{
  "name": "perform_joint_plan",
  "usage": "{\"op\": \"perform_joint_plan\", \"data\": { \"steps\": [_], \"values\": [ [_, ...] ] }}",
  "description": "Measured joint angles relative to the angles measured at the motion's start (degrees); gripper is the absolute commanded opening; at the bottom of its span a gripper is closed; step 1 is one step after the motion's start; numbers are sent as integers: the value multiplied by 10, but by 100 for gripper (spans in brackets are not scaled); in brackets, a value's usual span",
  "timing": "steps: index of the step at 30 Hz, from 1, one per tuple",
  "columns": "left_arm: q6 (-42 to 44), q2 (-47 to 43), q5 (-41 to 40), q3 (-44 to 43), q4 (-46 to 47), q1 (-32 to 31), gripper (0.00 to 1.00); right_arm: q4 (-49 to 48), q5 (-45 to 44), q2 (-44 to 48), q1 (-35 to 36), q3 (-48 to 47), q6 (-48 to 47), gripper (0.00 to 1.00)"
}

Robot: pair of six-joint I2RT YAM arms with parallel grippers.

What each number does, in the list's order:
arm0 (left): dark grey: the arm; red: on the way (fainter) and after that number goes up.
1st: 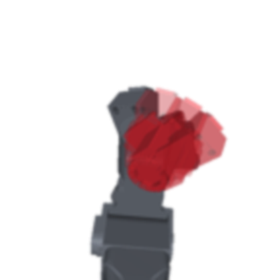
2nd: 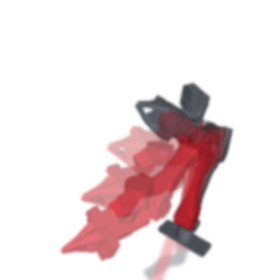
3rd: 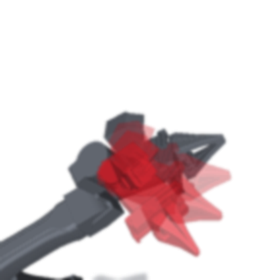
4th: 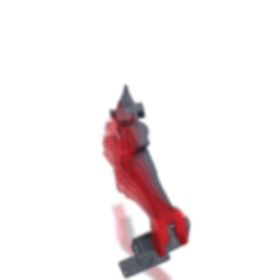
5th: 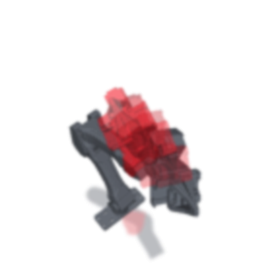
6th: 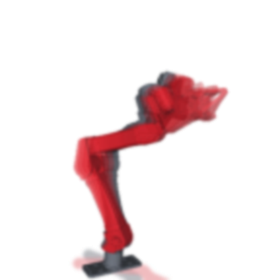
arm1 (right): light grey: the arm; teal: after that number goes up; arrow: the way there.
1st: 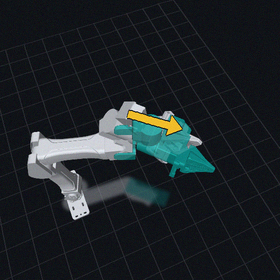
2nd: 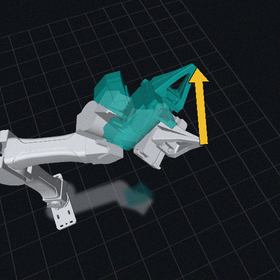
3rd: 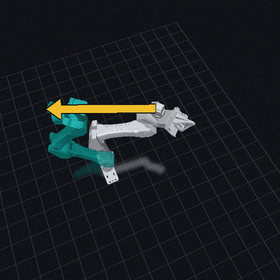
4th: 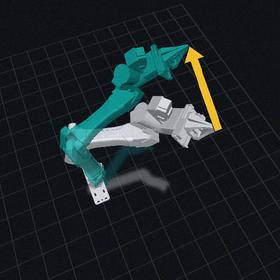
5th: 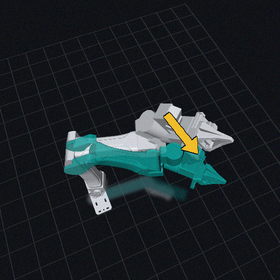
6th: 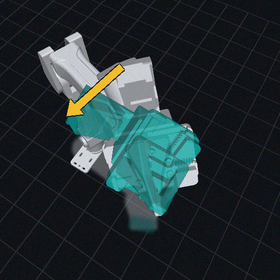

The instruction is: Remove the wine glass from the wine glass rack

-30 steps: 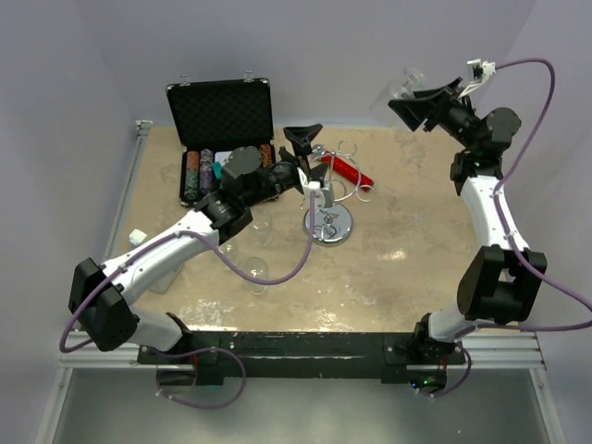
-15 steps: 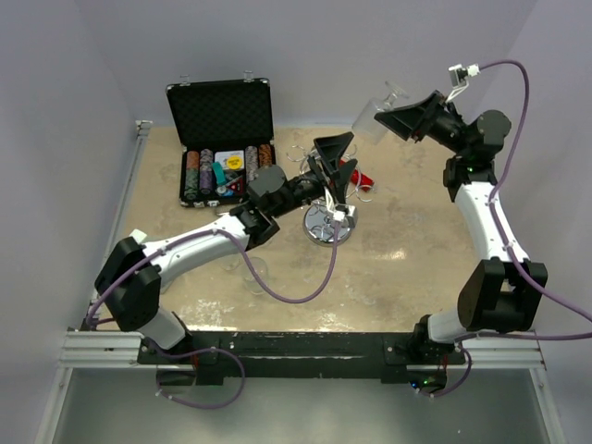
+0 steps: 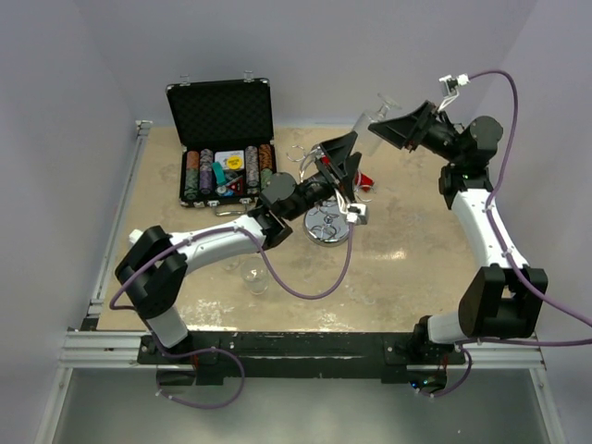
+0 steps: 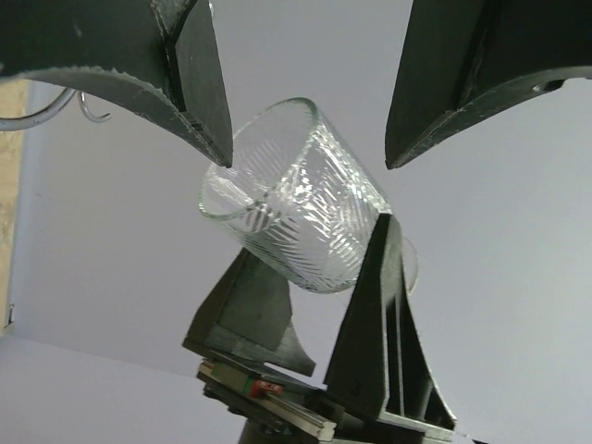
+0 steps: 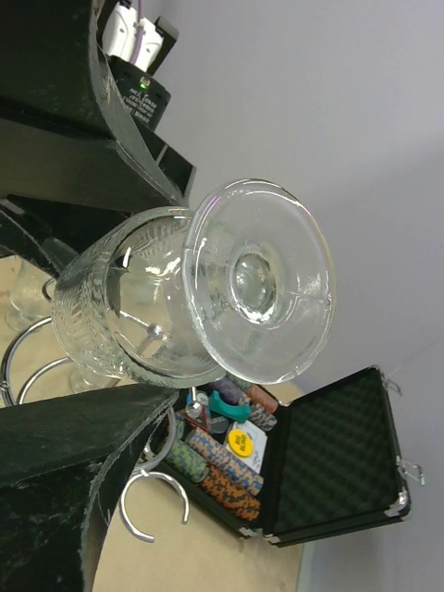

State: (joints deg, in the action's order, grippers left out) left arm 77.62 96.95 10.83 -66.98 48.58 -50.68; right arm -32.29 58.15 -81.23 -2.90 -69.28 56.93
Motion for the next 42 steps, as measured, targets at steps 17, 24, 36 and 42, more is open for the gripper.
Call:
{"op": "perform_joint_plan", "data": {
  "steps": [17, 24, 36, 42],
  "values": [
    [25, 52, -21, -32, 61, 2, 0, 90, -32, 10, -3, 24, 25, 71],
    [20, 71, -30, -64, 55, 0, 0, 90, -32, 10, -2, 33, 1, 99],
    [-1, 78, -101, -196, -118, 5, 0, 84, -16, 46, -24, 33, -59, 99],
    [-17, 78, -145, -314, -307, 49, 0, 122, -25, 86, -24, 24, -142, 98]
  ]
}}
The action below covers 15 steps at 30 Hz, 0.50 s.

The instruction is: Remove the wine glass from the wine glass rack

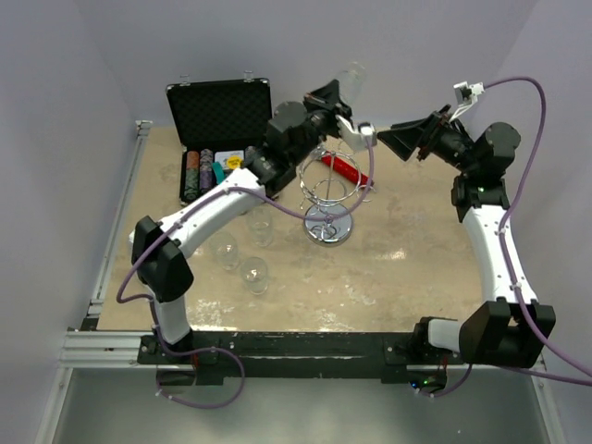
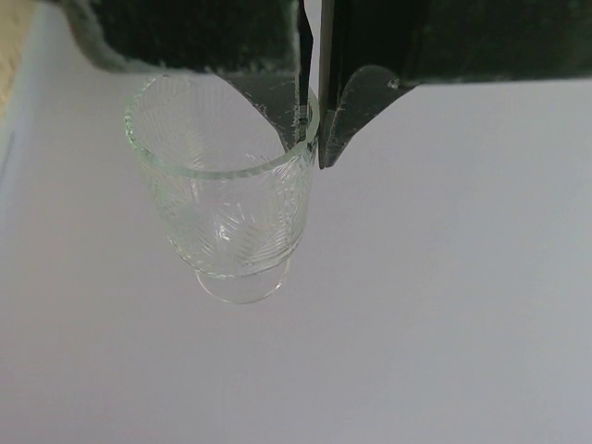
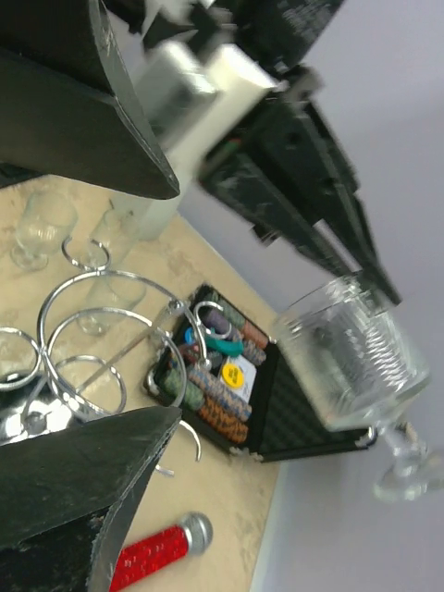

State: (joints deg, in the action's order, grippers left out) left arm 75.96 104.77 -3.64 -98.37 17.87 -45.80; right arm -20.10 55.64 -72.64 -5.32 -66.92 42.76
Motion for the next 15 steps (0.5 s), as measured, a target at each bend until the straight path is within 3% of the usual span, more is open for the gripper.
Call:
{"op": "perform_joint_plan", "data": {
  "steps": [6, 15],
  "values": [
    [-55, -4, -45, -154, -254, 98, 0, 66, -70, 7, 0, -25, -107, 99],
    [-157, -55, -41, -189, -622, 278, 0, 137, -159, -35, -3, -34, -198, 99]
  ]
}}
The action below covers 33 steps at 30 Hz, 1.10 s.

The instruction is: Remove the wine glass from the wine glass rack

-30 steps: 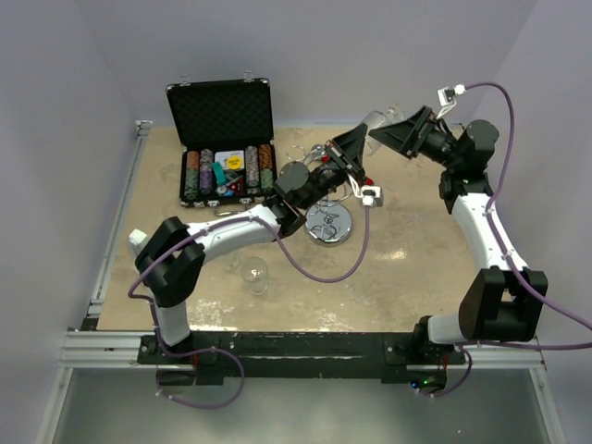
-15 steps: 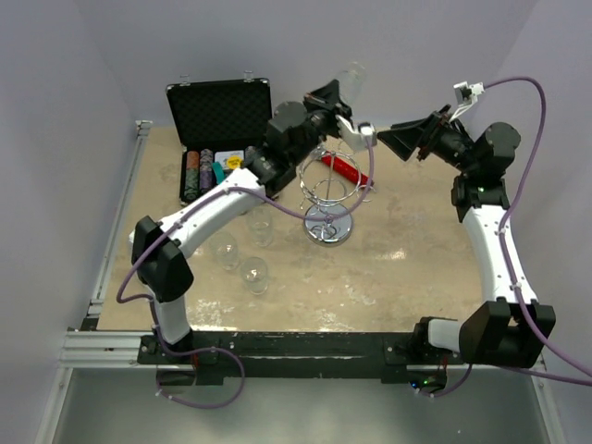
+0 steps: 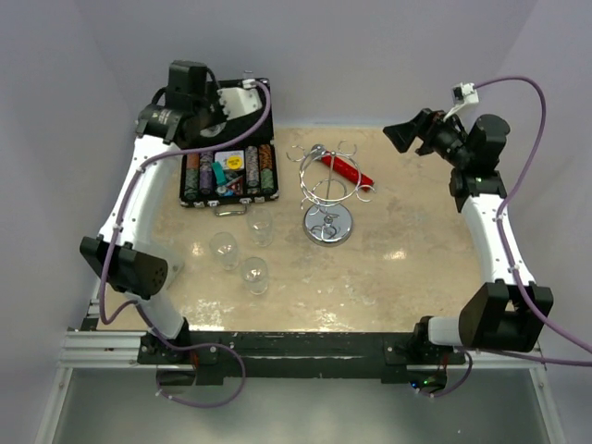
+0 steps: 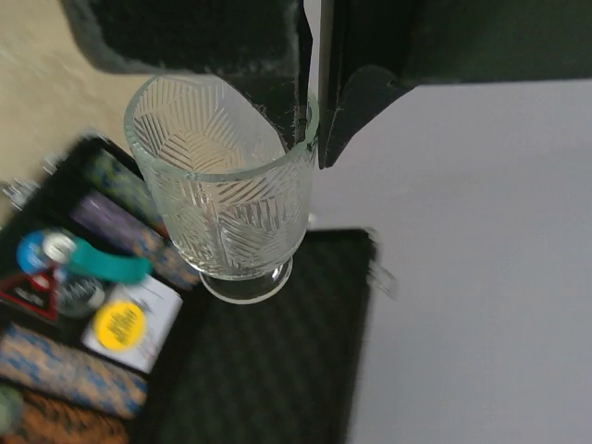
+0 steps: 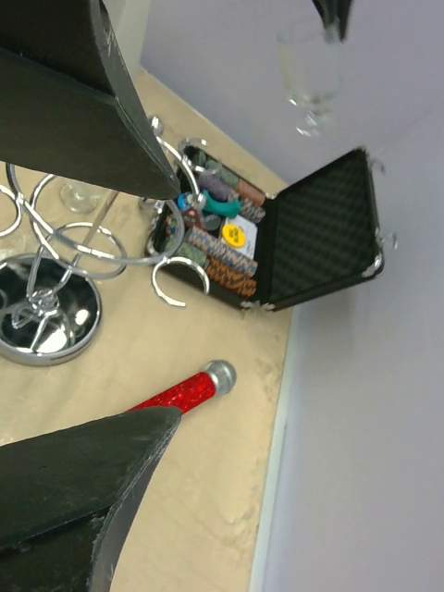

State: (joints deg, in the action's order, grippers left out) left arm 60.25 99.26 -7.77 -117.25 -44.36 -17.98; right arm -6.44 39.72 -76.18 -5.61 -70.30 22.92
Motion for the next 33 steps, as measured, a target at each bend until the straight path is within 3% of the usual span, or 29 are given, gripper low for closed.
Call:
{"op": "perform_joint_plan", "data": {
  "steps": [6, 12, 24, 33],
  "values": [
    [-64, -2, 74, 37, -191, 84, 0, 21, -21, -34, -1, 0, -13, 99],
    [-100, 23, 118, 75, -286, 96, 0, 27, -28, -40, 0, 0, -16, 99],
    [-134, 106, 135, 112, -294, 96, 0, 31, -36, 21, -7, 23, -35, 99],
    [-151, 109, 152, 171, -280, 96, 0, 32, -43, 23, -21, 32, -35, 99]
  ]
}}
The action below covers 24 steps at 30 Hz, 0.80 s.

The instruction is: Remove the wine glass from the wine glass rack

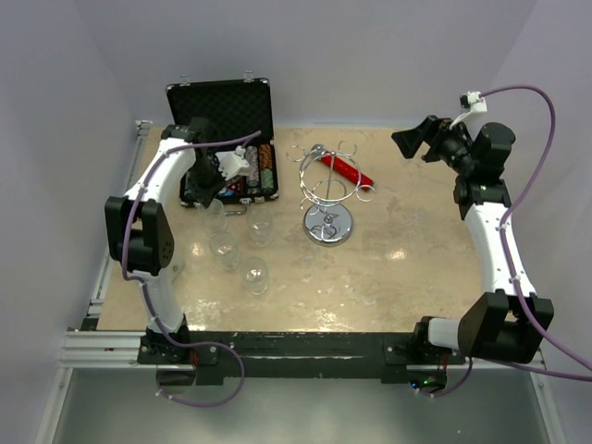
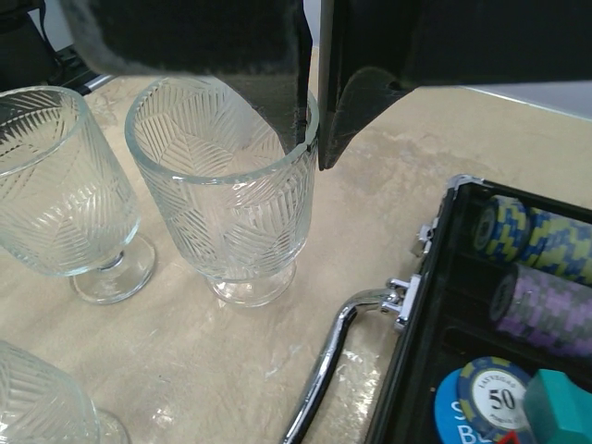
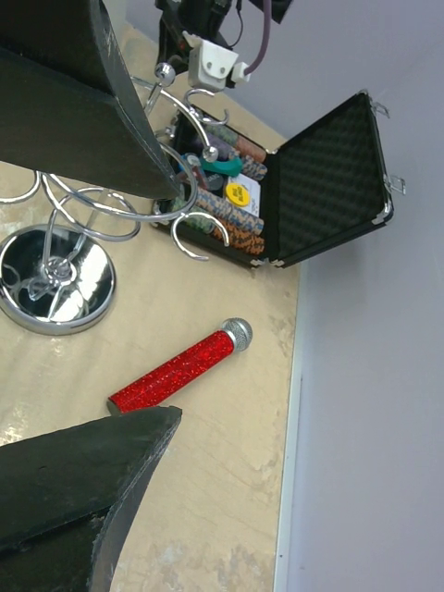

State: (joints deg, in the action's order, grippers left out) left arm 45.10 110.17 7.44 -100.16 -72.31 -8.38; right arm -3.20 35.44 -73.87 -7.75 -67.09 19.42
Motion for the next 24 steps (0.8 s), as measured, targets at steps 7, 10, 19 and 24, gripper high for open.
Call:
{"op": "perform_joint_plan", "data": {
  "steps": [7, 10, 19, 24],
  "values": [
    [-12, -2, 9, 33, 23, 0, 0, 0, 0, 0, -2, 0, 0, 99],
    [-16, -7, 9, 53, 41, 0, 0, 0, 0, -2, -2, 0, 0, 99],
    [-26, -41, 8, 97, 79, 0, 11, 2, 0, -8, -2, 0, 0, 99],
    [-27, -46, 9, 97, 80, 0, 42, 2, 0, -8, -2, 0, 0, 99]
  ]
}}
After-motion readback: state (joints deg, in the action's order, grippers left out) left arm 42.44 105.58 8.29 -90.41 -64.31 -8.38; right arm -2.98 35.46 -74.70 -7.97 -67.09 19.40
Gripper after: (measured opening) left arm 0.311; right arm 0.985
